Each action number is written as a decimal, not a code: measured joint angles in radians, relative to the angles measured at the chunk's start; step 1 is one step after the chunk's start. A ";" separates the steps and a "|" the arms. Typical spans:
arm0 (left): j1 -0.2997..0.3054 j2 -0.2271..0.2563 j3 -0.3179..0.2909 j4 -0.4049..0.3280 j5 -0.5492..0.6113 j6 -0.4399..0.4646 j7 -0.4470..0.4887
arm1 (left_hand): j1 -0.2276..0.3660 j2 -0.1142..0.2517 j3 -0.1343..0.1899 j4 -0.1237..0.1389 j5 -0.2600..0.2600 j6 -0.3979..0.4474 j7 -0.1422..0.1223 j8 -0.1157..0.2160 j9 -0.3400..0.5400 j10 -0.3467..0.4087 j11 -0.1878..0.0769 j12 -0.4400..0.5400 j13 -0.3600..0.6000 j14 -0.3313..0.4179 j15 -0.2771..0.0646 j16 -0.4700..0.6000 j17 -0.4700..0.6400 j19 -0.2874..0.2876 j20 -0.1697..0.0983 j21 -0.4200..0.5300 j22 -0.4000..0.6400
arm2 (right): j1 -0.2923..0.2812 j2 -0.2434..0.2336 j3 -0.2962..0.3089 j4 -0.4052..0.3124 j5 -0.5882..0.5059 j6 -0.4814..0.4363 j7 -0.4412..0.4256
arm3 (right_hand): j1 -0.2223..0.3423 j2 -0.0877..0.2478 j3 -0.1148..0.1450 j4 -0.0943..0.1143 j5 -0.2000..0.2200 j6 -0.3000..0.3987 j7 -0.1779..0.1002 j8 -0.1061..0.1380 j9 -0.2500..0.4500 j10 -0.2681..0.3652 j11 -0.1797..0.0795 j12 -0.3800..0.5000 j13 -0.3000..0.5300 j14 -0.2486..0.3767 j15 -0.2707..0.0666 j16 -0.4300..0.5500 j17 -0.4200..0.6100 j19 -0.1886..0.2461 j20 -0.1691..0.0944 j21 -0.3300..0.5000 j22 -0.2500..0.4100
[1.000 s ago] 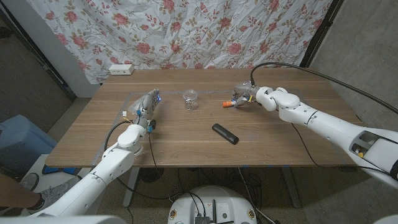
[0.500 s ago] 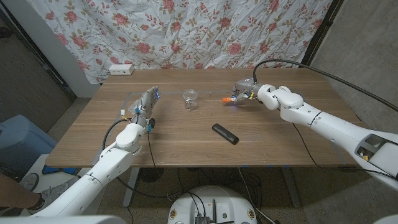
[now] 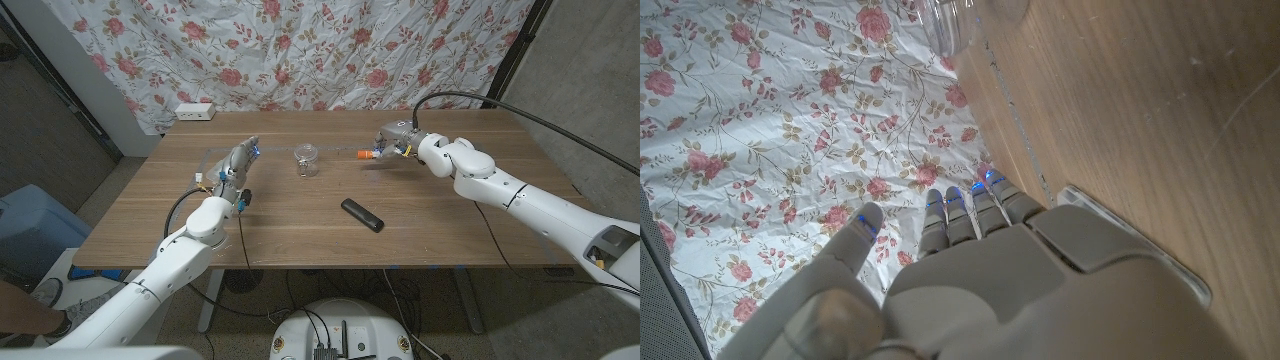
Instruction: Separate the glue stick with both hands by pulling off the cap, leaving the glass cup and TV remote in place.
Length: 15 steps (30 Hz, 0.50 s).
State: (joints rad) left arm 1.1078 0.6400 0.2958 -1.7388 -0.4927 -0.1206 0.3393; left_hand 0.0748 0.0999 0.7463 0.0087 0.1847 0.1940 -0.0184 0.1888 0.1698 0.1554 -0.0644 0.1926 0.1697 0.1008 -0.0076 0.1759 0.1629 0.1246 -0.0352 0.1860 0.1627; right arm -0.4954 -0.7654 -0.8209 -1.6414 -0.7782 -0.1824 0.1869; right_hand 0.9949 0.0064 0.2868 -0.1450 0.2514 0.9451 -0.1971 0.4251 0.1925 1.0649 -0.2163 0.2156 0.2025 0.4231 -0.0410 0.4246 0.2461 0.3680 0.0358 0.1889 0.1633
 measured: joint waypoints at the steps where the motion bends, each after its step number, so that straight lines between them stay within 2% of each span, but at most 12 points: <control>1: 0.002 0.001 0.000 -0.006 0.004 0.000 0.001 | 0.003 -0.004 0.001 -0.012 -0.003 0.009 -0.002 0.000 0.000 0.004 -0.003 0.000 0.000 0.002 -0.002 0.000 0.000 0.006 -0.002 0.000 0.000 | -0.004 -0.002 0.003 -0.006 0.001 -0.005 -0.001 | 0.000 0.000 0.000 0.000 0.000 0.000 0.000 -0.001 0.000 0.000 0.000 0.000 0.000 0.000 0.000 0.000 0.000 0.000 0.000 0.000 0.000; 7: 0.003 0.001 0.001 -0.016 0.021 0.005 0.008 | 0.029 0.011 0.000 -0.069 -0.004 0.039 -0.010 0.004 0.000 0.033 -0.015 0.004 0.000 0.025 -0.010 0.000 0.000 0.028 -0.005 0.000 0.000 | -0.026 -0.009 0.023 -0.043 0.002 -0.016 -0.004 | -0.003 0.003 0.000 0.000 0.000 0.000 0.000 -0.004 0.000 0.000 0.000 0.000 0.000 -0.002 -0.002 0.000 0.000 0.000 0.000 0.000 0.000; 15: 0.005 -0.001 0.011 -0.039 0.041 0.004 0.009 | 0.073 -0.005 0.001 -0.148 -0.011 0.082 -0.021 0.004 0.000 0.063 -0.034 0.004 0.000 0.048 -0.019 0.000 0.000 0.055 -0.002 0.000 0.000 | -0.054 -0.014 0.045 -0.080 0.007 -0.056 -0.021 | -0.002 0.002 0.000 0.000 -0.001 0.000 0.000 -0.012 0.001 0.000 0.000 0.000 0.001 -0.002 -0.002 0.000 0.000 0.000 0.000 0.000 0.000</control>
State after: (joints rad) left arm 1.1132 0.6395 0.3065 -1.7782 -0.4514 -0.1167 0.3480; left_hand 0.1480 0.0949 0.7469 -0.1395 0.1736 0.2759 -0.0397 0.1928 0.1698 0.2183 -0.0985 0.1965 0.1696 0.1492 -0.0264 0.1760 0.1630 0.1798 -0.0370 0.1860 0.1629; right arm -0.5493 -0.7790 -0.7762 -1.7215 -0.7714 -0.2388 0.1659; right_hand 0.9925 0.0087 0.2867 -0.1451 0.2505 0.9450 -0.1972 0.4136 0.1932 1.0647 -0.2162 0.2156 0.2031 0.4214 -0.0428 0.4246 0.2462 0.3679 0.0358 0.1889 0.1633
